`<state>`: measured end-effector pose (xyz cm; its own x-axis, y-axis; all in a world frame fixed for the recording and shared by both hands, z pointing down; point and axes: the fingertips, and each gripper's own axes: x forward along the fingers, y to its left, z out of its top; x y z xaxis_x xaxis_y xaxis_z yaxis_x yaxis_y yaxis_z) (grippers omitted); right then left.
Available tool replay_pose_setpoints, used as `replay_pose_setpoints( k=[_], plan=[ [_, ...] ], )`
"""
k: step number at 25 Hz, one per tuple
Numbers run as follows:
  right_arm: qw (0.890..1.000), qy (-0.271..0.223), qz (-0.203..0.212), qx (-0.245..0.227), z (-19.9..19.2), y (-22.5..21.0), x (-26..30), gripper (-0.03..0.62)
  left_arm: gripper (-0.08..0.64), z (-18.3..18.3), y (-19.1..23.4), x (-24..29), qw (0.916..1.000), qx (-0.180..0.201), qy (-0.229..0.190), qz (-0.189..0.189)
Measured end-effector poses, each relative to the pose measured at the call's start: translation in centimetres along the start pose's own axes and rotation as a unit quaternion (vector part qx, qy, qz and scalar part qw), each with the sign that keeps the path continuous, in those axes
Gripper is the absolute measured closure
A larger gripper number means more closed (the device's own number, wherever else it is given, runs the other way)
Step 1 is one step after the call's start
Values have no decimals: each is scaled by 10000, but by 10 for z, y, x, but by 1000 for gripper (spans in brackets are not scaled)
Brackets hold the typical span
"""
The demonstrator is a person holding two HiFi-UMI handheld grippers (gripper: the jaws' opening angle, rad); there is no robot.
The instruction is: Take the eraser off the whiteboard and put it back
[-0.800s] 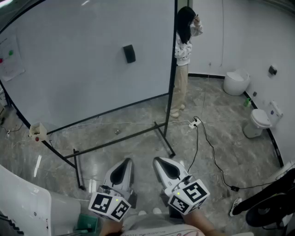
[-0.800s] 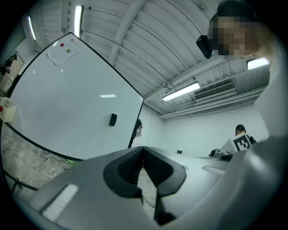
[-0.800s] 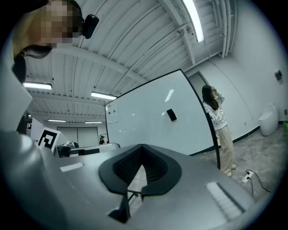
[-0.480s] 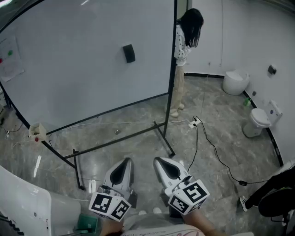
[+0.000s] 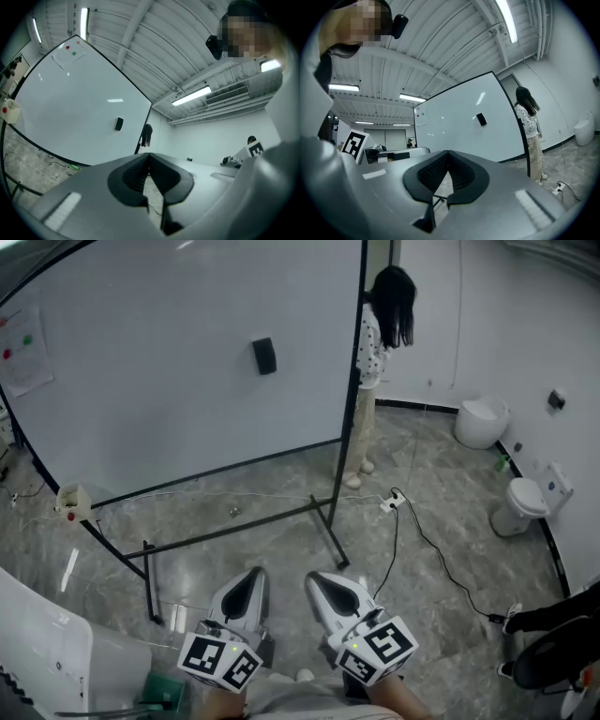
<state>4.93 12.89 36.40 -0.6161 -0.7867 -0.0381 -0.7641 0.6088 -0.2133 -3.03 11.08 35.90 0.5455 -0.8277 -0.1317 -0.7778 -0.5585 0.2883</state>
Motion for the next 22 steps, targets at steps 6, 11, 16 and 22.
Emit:
replay_pose_setpoints(
  k=[6,11,16,22],
  plan=[
    [9998,118,180,-19,-10,-3,2,591,561,-12,2,2,9998,-50,34,166],
    [9996,220,154,51,-14,-25,16,591,561,-19,16,19,9995,-81,95,294],
    [9998,165,98,6,-3,-49,48,591,561,-8,41,48,9995,-30,34,318],
    [9999,53,-117,-110,14,-81,100,591,561,13,83,94,9997,22,-72,246]
  ],
)
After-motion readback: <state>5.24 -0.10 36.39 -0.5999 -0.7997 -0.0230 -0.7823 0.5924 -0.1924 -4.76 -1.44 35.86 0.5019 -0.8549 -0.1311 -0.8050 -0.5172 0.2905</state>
